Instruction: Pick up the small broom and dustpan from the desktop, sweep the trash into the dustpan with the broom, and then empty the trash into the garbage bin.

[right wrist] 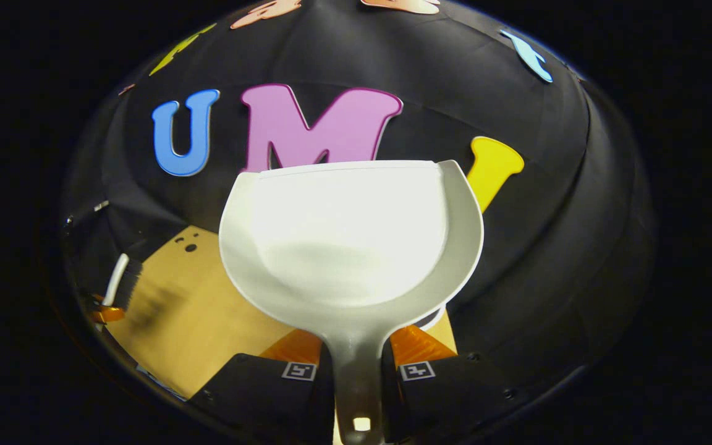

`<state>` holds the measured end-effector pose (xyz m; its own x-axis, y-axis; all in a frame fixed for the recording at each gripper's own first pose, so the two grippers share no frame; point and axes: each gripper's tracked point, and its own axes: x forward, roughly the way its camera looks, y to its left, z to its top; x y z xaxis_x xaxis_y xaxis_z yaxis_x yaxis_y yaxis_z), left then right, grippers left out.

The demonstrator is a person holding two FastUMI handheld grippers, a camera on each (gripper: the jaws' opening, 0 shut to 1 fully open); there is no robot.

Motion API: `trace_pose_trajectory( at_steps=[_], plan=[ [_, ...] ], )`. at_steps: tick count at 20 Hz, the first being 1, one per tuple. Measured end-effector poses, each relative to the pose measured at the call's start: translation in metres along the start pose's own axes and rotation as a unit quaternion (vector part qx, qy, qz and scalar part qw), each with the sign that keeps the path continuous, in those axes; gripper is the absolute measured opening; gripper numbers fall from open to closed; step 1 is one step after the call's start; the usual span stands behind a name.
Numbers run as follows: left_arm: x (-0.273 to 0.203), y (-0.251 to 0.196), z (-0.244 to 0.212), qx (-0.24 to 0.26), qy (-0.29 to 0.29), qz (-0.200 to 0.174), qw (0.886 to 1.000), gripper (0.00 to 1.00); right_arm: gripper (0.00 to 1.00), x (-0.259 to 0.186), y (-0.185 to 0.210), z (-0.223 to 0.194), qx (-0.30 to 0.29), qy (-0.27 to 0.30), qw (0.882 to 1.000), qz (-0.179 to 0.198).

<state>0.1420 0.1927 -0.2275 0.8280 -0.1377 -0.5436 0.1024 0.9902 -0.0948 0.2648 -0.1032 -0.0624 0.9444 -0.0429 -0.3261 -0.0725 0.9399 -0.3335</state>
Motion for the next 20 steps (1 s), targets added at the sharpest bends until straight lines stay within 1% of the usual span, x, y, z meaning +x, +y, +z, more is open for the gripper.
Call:
trace_pose_trajectory(
  at_steps=[1, 4, 5, 6, 7, 9, 10, 11, 12, 13, 14, 16, 18, 19, 20],
  plan=[
    [0.001, 0.004, -0.003, 0.009, -0.004, 0.002, 1.0, 0.26, 0.34, -0.01, 0.014, 0.0, -0.006, -0.01, 1.0, 0.002],
    [0.007, 0.01, -0.01, 0.027, -0.016, 0.009, 0.999, 0.26, 0.34, -0.044, 0.073, -0.015, 0.001, -0.019, 0.999, 0.037],
    [0.008, 0.015, -0.014, 0.028, -0.019, 0.014, 0.999, 0.26, 0.31, -0.051, 0.092, -0.024, 0.006, -0.013, 0.999, 0.05],
    [0.007, 0.015, -0.018, 0.024, -0.021, 0.015, 0.999, 0.25, 0.34, -0.054, 0.106, -0.035, 0.009, -0.003, 0.998, 0.063],
    [0.007, 0.013, -0.022, 0.018, -0.022, 0.012, 1.0, 0.27, 0.36, -0.057, 0.121, -0.044, 0.013, 0.006, 0.997, 0.076],
    [0.01, 0.012, -0.036, 0.019, -0.016, 0.009, 1.0, 0.26, 0.36, -0.063, 0.144, -0.064, 0.022, 0.023, 0.995, 0.095],
    [0.013, 0.013, -0.044, 0.021, -0.009, 0.012, 1.0, 0.26, 0.34, -0.063, 0.154, -0.076, 0.026, 0.032, 0.994, 0.104],
    [0.016, 0.013, -0.052, 0.019, -0.002, 0.014, 1.0, 0.26, 0.36, -0.062, 0.165, -0.091, 0.027, 0.043, 0.992, 0.115],
    [0.019, 0.013, -0.059, 0.013, 0.004, 0.015, 1.0, 0.26, 0.34, -0.063, 0.172, -0.11, 0.024, 0.058, 0.991, 0.122],
    [0.022, 0.011, -0.069, 0.005, 0.013, 0.015, 1.0, 0.26, 0.34, -0.063, 0.176, -0.129, 0.023, 0.074, 0.989, 0.123],
    [0.026, 0.011, -0.079, -0.003, 0.025, 0.015, 1.0, 0.26, 0.34, -0.061, 0.176, -0.15, 0.032, 0.093, 0.987, 0.124],
    [0.034, 0.011, -0.099, -0.012, 0.052, 0.017, 0.998, 0.26, 0.34, -0.059, 0.183, -0.193, 0.063, 0.141, 0.979, 0.13],
    [0.044, 0.008, -0.118, -0.016, 0.081, 0.014, 0.997, 0.26, 0.34, -0.055, 0.189, -0.237, 0.081, 0.186, 0.972, 0.123],
    [0.051, 0.006, -0.125, -0.013, 0.093, 0.012, 0.996, 0.26, 0.31, -0.051, 0.188, -0.257, 0.087, 0.203, 0.968, 0.115],
    [0.057, 0.005, -0.13, -0.006, 0.104, 0.01, 0.995, 0.26, 0.34, -0.049, 0.187, -0.276, 0.094, 0.221, 0.965, 0.109]
  ],
)
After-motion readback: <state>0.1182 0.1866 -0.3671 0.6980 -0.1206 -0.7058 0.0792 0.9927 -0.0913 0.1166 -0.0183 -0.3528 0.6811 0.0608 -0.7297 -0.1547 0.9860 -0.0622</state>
